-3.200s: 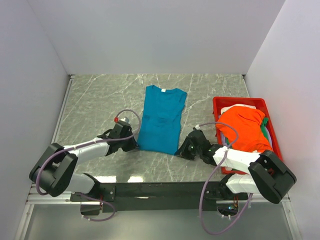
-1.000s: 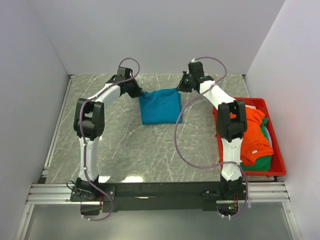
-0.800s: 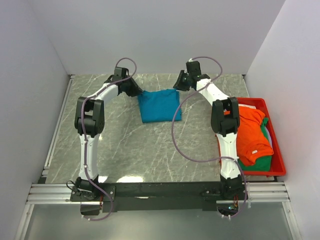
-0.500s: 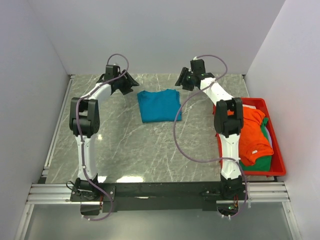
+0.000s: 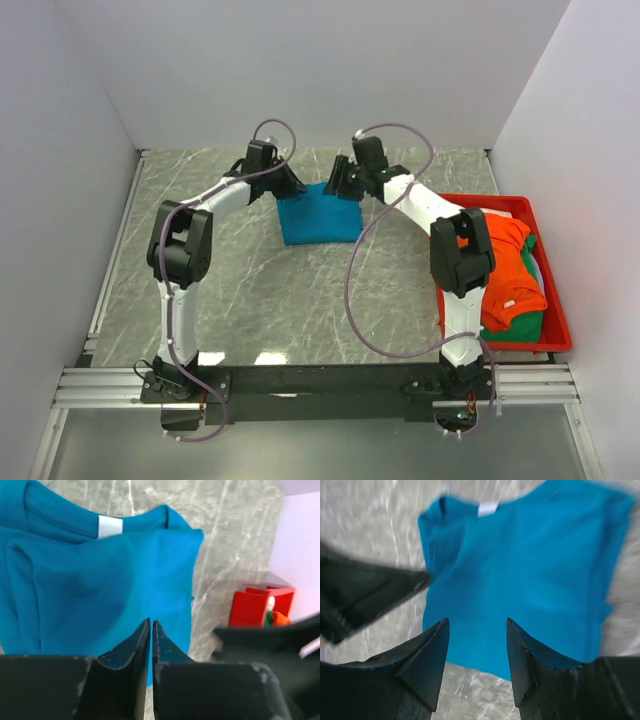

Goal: Fold and stack the t-shirts
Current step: Fold the tshirt, then neatly place the folded tshirt to the corner

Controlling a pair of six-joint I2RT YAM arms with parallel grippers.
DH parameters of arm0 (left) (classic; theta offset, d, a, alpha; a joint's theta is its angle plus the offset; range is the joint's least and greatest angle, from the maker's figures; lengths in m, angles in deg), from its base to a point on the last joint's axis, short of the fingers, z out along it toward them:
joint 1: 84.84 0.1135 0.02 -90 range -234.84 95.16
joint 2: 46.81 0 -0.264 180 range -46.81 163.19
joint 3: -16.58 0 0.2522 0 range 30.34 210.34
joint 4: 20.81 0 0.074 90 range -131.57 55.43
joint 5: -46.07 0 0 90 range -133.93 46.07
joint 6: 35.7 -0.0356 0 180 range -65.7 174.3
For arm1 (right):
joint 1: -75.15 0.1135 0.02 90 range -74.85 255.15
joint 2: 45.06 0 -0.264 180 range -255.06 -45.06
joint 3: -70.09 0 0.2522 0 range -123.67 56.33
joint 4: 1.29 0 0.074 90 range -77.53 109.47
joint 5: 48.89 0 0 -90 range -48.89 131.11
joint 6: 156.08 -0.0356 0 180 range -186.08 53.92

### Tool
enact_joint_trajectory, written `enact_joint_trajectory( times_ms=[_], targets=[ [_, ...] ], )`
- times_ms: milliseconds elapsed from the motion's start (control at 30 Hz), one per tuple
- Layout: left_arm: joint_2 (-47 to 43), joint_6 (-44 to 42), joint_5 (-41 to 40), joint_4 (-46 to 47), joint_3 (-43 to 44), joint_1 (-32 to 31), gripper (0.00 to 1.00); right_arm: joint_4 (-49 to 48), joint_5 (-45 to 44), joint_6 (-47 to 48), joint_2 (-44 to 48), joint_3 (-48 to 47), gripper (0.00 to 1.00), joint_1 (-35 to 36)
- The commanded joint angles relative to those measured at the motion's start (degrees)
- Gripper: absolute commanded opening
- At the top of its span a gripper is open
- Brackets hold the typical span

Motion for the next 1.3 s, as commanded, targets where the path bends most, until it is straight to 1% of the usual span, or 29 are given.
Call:
enact_joint_trajectory(
  times_ms=[0, 33, 167, 233, 333, 500, 700, 800, 867, 900, 967, 1000, 1033, 1100, 1133, 1167, 1200, 1233, 1267],
  targets=[
    [4.5, -0.6, -2.0, -1.4, 5.8, 1.2, 0.11, -3.3, 1.3, -0.1, -1.5, 2.2, 0.56, 1.3],
    [5.5, -1.1, -2.1, -2.2, 8.8, 1.4, 0.11, -3.6, 1.2, -0.2, -1.9, 3.3, 0.56, 1.9],
    [10.2, -2.9, -3.1, -4.9, 14.6, 2.5, 0.11, -3.9, 1.2, -0.3, -3.4, 5.1, 0.55, 2.8],
    [13.1, -3.5, -3.4, -7.0, 17.4, 3.1, 0.09, -4.3, 1.7, -0.7, -3.7, 6.7, 0.55, 2.9],
    [16.0, -3.6, -3.0, -7.5, 18.3, 4.7, 0.07, -4.7, 1.4, -0.5, -3.7, 8.7, 0.55, 2.9],
    [19.7, -4.2, -2.2, -8.5, 20.2, 7.0, 0.04, -3.3, 0.4, -0.2, -5.0, 8.8, 0.54, 2.7],
    [19.9, -5.7, -1.1, -9.5, 23.1, 8.7, 0.08, -3.2, 1.1, -0.1, -5.7, 9.6, 0.54, 2.6],
    [18.4, -6.8, -0.7, -9.9, 23.9, 9.2, 0.13, -3.0, 0.9, 0.3, -6.1, 9.9, 0.54, 2.6],
    [17.2, -7.2, 0.2, -10.2, 23.9, 9.3, 0.19, -3.0, 0.9, 0.5, -6.0, 10.3, 0.54, 2.6],
    [15.2, -7.3, 0.1, -9.5, 23.2, 9.3, 0.21, -3.0, 0.9, 0.7, -5.9, 10.5, 0.54, 2.6],
    [12.2, -6.7, -0.5, -7.8, 18.4, 9.0, 0.31, -3.1, 0.9, 0.8, -5.8, 10.5, 0.54, 2.6],
    [9.2, -6.4, -0.7, -7.1, 16.5, 8.9, 0.35, -3.0, 0.8, 1.0, -5.7, 10.5, 0.54, 2.5],
    [7.7, -5.8, -1.0, -6.4, 13.0, 8.7, 0.42, -2.5, 0.6, 1.1, -5.6, 10.5, 0.54, 2.7],
    [3.8, -5.3, -2.2, -6.5, 9.7, 8.0, 0.48, -2.5, 0.5, 1.2, -5.2, 10.9, 0.54, 2.6],
    [2.4, -5.0, -2.8, -6.2, 5.9, 7.6, 0.55, -2.5, 0.2, 1.5, -5.0, 11.1, 0.54, 2.6],
    [1.0, -4.5, -4.6, -6.1, 4.0, 6.7, 0.58, -2.5, 0.1, 1.5, -4.9, 11.2, 0.54, 2.6],
    [-1.8, -4.0, -4.6, -5.2, 1.8, 6.3, 0.61, -2.5, -0.2, 1.3, -4.9, 11.2, 0.54, 2.6],
    [-3.2, -3.2, -4.4, -3.9, -3.2, 5.8, 0.65, -1.8, -0.6, 1.1, -4.8, 10.8, 0.54, 2.5],
    [-4.7, -2.9, -4.4, -1.5, -5.5, 4.9, 0.67, -1.8, -0.8, 1.1, -4.6, 10.9, 0.54, 2.5]
  ],
)
